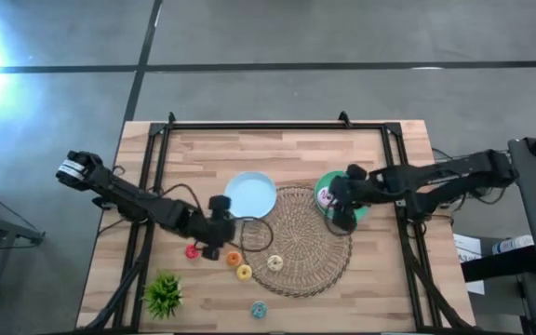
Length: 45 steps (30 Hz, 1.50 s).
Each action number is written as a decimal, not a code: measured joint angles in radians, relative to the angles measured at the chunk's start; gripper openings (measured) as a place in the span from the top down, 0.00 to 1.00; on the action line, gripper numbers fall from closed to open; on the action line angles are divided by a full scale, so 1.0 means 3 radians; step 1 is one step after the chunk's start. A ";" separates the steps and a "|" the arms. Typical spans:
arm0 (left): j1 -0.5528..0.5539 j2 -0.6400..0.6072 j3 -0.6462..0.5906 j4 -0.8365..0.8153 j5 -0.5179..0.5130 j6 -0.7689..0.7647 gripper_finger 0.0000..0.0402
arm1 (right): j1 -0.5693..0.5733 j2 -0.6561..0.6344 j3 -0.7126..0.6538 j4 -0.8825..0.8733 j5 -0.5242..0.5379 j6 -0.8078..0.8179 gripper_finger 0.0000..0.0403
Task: Pick & Place donuts
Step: Put the big black donut on the green plate
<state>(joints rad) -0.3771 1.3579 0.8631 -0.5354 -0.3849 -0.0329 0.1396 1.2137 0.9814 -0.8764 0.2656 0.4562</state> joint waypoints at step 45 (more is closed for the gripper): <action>0.0660 0.0658 0.0645 0.1054 0.0600 0.0313 1.00 | 0.0146 -0.0680 0.0328 -0.0626 0.0965 0.0485 0.49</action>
<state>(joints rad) -0.1790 1.5553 1.0565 -0.2194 -0.2048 0.0610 0.1833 1.0096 1.0798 -1.0641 0.5552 0.6015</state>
